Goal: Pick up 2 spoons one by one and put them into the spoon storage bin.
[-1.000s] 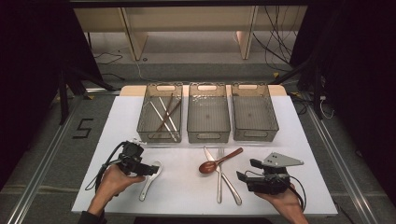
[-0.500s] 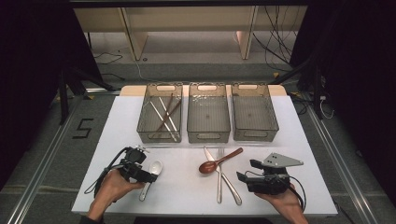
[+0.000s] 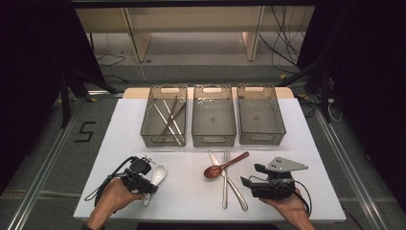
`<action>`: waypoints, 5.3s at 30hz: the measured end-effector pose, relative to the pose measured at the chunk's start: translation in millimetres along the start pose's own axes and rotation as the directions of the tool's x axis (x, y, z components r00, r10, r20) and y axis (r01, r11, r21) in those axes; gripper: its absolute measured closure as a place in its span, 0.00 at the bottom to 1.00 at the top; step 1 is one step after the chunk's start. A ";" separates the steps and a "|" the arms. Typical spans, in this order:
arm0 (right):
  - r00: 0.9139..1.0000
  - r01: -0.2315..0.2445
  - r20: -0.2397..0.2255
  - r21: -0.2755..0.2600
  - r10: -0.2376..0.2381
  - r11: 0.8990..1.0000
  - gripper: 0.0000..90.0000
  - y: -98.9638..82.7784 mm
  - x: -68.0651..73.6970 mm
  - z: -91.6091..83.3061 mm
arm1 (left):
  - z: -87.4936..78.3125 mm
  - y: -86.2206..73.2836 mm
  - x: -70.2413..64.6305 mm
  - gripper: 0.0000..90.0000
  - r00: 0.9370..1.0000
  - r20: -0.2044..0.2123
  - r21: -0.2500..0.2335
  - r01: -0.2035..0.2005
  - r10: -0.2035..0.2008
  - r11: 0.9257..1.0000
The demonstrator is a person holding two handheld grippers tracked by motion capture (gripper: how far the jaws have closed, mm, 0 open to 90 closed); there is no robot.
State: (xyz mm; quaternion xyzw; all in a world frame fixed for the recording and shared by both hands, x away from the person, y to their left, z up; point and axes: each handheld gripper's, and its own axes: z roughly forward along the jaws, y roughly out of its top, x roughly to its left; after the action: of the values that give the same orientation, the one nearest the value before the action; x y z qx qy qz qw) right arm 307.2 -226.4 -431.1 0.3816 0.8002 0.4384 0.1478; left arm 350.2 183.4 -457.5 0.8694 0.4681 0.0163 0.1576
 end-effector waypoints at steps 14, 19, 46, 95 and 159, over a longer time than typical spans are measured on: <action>1.000 0.000 0.003 0.004 0.000 1.000 0.35 -0.3 0.8 0.1 | 6.8 -0.4 0.3 0.80 1.000 0.019 0.008 0.004 -0.004 1.000; 1.000 0.004 0.005 0.005 -0.004 1.000 0.35 0.2 1.6 0.5 | 7.1 -0.5 -1.4 0.86 1.000 0.018 0.010 -0.005 0.005 1.000; 1.000 0.001 0.006 0.003 -0.001 1.000 0.35 -0.8 0.7 -0.3 | -2.1 6.4 -0.7 0.95 0.997 0.058 -0.106 -0.053 0.059 0.993; 1.000 -0.007 -0.005 0.000 0.007 1.000 0.35 -1.8 -1.6 0.9 | -42.3 187.0 1.1 0.94 0.990 0.129 -0.465 0.004 0.064 0.885; 1.000 -0.011 -0.011 -0.003 0.011 1.000 0.35 -3.5 -3.3 0.3 | -4.8 209.8 -24.7 0.46 0.974 0.218 -0.388 0.032 0.058 0.921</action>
State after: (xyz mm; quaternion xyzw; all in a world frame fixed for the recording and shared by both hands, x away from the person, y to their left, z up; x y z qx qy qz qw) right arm 307.8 -229.8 -434.5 0.3835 0.7982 0.4426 0.1414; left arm 505.1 57.0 -389.3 0.8199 0.4290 0.0114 0.3789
